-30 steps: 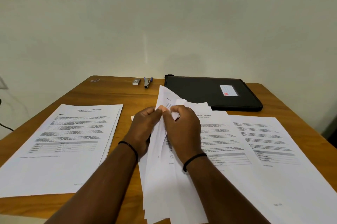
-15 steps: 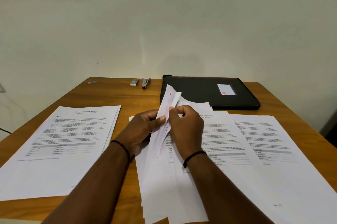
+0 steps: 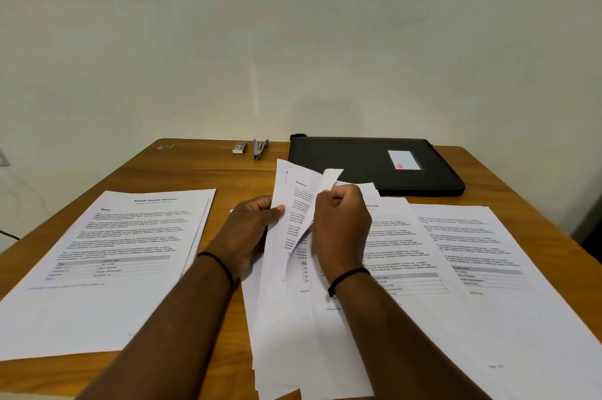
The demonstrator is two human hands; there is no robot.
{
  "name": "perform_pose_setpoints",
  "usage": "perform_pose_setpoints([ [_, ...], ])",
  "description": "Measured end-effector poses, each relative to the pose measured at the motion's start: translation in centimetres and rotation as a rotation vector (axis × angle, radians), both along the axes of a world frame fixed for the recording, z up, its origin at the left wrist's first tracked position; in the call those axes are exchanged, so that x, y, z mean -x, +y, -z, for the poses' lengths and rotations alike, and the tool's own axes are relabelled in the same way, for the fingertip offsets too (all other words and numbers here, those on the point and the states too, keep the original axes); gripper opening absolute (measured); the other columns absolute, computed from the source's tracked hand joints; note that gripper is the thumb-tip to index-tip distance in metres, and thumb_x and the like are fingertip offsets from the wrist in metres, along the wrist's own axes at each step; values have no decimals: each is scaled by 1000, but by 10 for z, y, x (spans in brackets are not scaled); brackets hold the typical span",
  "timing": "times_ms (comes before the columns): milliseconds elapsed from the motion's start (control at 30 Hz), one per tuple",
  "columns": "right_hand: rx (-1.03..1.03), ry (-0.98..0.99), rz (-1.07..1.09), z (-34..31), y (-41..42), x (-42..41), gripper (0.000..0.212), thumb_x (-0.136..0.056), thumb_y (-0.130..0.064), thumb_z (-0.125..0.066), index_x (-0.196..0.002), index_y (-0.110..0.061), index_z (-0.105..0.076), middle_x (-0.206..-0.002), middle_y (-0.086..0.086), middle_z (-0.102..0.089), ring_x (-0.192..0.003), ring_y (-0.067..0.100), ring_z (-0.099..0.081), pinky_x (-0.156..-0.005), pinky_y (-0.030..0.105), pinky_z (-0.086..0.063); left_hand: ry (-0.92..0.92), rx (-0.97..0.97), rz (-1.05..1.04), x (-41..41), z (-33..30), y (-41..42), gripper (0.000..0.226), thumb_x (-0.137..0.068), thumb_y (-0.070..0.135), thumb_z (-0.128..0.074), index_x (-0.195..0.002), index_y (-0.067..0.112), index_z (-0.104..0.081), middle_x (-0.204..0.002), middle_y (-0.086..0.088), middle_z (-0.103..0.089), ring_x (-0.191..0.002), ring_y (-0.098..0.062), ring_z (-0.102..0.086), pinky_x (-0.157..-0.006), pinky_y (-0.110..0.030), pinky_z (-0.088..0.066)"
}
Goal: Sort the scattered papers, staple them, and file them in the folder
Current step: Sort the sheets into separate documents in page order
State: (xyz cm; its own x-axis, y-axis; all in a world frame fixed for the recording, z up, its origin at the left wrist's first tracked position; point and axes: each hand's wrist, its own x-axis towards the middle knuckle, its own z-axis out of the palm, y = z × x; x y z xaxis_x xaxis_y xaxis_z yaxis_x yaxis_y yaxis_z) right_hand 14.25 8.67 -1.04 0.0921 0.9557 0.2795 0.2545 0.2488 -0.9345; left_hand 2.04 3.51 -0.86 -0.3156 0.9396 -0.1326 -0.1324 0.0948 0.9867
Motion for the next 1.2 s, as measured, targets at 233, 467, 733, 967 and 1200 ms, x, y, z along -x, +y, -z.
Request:
perform_pose_setpoints([
  [233, -17, -30, -21, -2, -3, 0, 8, -98, -20, -57, -102, -17, -51, -87, -6, -67, -72, 14, -70, -50, 13, -49, 40, -24, 9, -2, -1, -2, 23, -100, 31, -54, -110, 17, -70, -102, -4, -76, -83, -28, -74, -76, -38, -60],
  [467, -101, -203, -97, -3, -11, 5, 31, -94, -43, -61, -118, -26, -50, -119, -4, -63, -94, 11, -62, -70, 22, -56, 16, -70, 36, -9, -1, 1, 21, -97, 13, -60, -115, 17, -69, -103, 3, -77, -90, -22, -75, -72, -37, -61],
  [733, -73, -124, -31, -7, -13, 1, 42, -97, -17, -57, -128, -28, -30, -127, 4, -63, -91, 18, -68, -62, 19, -58, -16, -64, -39, -7, 3, 3, 22, -95, 9, -62, -112, 21, -68, -99, 10, -77, -87, -19, -75, -66, -30, -59],
  [967, -113, -213, -2, -7, -10, 1, 20, -98, -16, -52, -116, -21, -58, -122, -2, -62, -99, 7, -57, -54, 2, -37, 8, -25, -63, -7, 0, 2, 25, -95, 7, -60, -112, 24, -67, -97, 10, -77, -85, -23, -75, -68, -34, -60],
  [1200, -99, -237, -33, -4, -9, 1, 32, -96, -45, -56, -111, -19, -67, -112, -5, -64, -100, 8, -59, -52, 3, -34, 105, -83, 77, -21, -8, -2, 27, -102, 36, -46, -112, 25, -69, -106, 5, -75, -98, -19, -72, -79, -30, -60],
])
